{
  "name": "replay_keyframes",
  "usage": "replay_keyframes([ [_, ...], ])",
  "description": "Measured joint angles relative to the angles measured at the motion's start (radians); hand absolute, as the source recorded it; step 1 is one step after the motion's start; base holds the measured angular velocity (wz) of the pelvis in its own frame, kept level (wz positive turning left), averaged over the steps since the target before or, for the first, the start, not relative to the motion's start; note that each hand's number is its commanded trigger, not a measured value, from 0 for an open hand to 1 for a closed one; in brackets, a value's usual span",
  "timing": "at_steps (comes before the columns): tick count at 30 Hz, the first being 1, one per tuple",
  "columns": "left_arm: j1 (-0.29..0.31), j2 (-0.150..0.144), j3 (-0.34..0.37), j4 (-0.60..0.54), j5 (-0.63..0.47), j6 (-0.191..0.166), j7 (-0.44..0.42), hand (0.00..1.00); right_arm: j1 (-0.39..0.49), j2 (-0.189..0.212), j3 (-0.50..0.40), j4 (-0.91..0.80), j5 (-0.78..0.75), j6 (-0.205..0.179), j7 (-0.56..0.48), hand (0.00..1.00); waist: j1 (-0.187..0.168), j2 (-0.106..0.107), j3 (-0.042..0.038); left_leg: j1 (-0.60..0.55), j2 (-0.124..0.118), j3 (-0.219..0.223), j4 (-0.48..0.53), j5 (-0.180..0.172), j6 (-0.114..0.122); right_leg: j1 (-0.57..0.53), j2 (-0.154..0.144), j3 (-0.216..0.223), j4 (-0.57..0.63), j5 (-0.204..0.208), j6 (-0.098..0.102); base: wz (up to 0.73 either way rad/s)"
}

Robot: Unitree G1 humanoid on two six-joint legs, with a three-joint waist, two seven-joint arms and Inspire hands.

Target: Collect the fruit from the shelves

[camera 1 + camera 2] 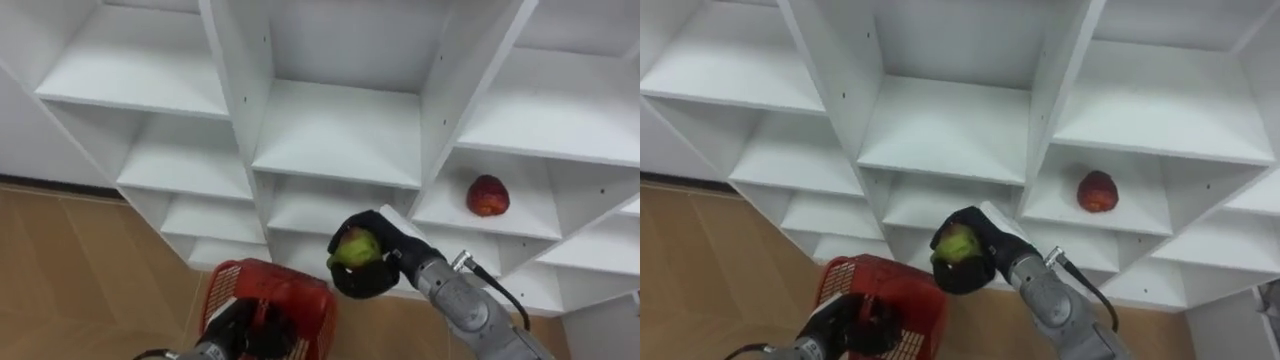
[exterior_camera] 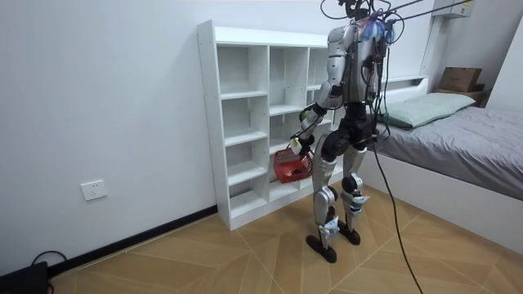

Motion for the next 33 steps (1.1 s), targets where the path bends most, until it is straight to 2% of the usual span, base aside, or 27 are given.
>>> replay_keyframes([
  [3, -0.001, 0.0, -0.016, 0.005, -0.001, 0.0, 0.001, 1.0, 0.003, 0.009, 0.0, 0.013, -0.002, 0.0, 0.022, 1.0, -0.012, 0.005, 0.0003, 0.003, 0.002, 0.013, -0.002, 0.0, 0.0, -0.007, 0.001, 0.015, 0.007, -0.002, 0.0, -0.12],
  [9, -0.007, -0.03, -0.015, 0.012, -0.001, -0.015, 0.001, 1.0, 0.034, 0.034, 0.0, 0.021, -0.021, 0.0, 0.051, 1.0, -0.017, 0.009, 0.0029, -0.003, 0.012, 0.038, -0.006, 0.0, 0.0, -0.032, -0.001, 0.029, 0.02, -0.003, -0.002, -0.11],
  [11, -0.011, -0.041, -0.015, 0.011, -0.001, -0.019, -0.001, 1.0, 0.034, 0.039, 0.0, 0.021, -0.026, 0.0, 0.057, 1.0, -0.018, 0.018, 0.0037, -0.012, 0.012, 0.041, -0.003, 0.0, 0.0, -0.04, -0.001, 0.035, 0.024, -0.004, -0.002, -0.06],
  [13, -0.02, -0.052, -0.015, 0.01, -0.002, -0.02, -0.003, 1.0, 0.035, 0.039, 0.0, 0.02, -0.036, 0.0, 0.059, 1.0, -0.022, 0.03, 0.0089, -0.015, 0.012, 0.044, 0.001, 0.0, 0.0, -0.044, 0.0, 0.038, 0.028, -0.004, -0.003, 0.0],
  [16, -0.029, -0.057, -0.015, 0.009, -0.032, -0.021, -0.005, 1.0, 0.036, 0.041, 0.001, 0.019, -0.053, 0.001, 0.066, 1.0, -0.023, 0.037, 0.0076, -0.021, 0.011, 0.049, 0.0, 0.0, 0.0, -0.06, -0.002, 0.044, 0.043, -0.01, -0.005, -0.06],
  [33, -0.042, -0.064, -0.02, -0.009, -0.059, -0.04, -0.005, 1.0, 0.051, 0.062, 0.001, 0.067, -0.064, 0.004, 0.087, 1.0, -0.036, 0.037, 0.0071, -0.017, 0.011, 0.066, -0.001, 0.0, -0.001, -0.072, -0.002, 0.059, 0.057, -0.016, -0.009, -0.02],
])
